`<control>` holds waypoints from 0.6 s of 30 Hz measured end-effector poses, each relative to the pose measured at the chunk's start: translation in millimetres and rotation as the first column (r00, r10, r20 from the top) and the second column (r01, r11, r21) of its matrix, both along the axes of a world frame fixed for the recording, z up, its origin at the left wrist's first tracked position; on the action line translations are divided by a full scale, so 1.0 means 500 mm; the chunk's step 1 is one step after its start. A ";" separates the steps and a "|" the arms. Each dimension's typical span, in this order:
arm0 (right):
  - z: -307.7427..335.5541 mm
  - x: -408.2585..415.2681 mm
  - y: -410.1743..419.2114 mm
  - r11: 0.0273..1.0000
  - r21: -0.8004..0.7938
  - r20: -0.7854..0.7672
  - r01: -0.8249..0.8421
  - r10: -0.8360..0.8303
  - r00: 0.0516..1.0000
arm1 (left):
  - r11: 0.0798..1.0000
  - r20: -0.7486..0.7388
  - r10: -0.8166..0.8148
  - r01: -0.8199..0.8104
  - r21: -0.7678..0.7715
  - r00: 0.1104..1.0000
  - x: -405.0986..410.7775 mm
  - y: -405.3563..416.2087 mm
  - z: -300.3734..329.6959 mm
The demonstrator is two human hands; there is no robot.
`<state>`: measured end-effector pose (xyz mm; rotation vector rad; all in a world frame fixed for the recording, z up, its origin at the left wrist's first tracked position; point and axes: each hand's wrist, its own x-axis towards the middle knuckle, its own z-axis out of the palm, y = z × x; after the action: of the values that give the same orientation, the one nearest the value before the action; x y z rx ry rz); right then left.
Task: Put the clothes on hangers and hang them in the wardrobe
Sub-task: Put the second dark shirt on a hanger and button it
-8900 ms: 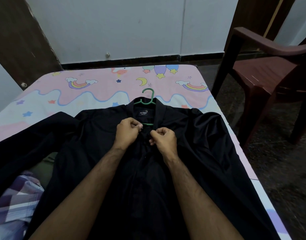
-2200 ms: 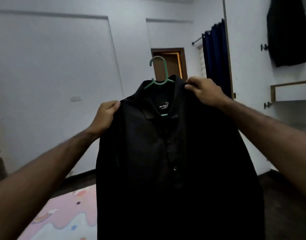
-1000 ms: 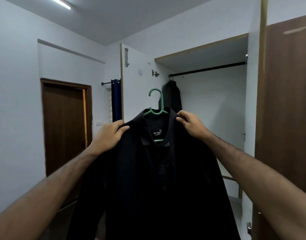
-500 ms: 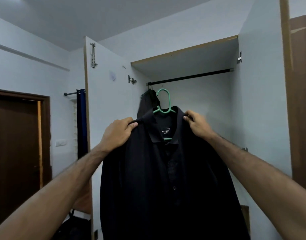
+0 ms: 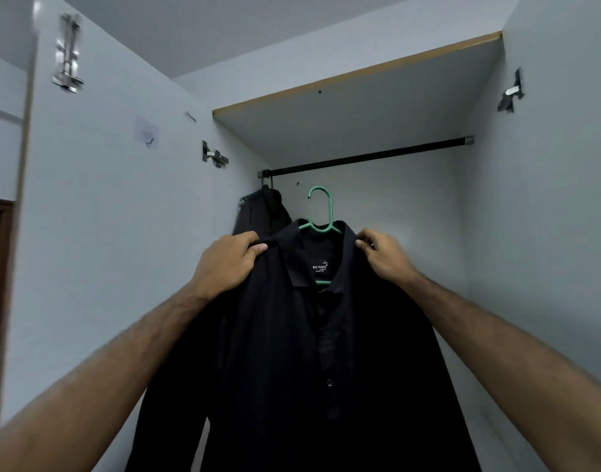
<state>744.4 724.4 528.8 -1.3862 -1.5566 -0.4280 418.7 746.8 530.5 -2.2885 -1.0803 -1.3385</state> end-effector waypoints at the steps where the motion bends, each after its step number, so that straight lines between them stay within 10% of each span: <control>1: 0.016 0.018 0.043 1.000 0.000 0.017 0.001 -0.001 1.000 | 1.000 0.014 0.012 -0.012 0.006 1.000 0.022 0.039 0.013; 18: 0.115 0.110 0.671 0.999 -0.026 0.048 -0.030 0.031 0.998 | 0.964 0.054 0.245 -0.249 0.092 0.968 0.238 0.592 0.219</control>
<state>799.5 1060.1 586.1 -1.3785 -1.6249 -0.4278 537.4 1043.0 640.1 -1.9879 -1.2379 -1.3135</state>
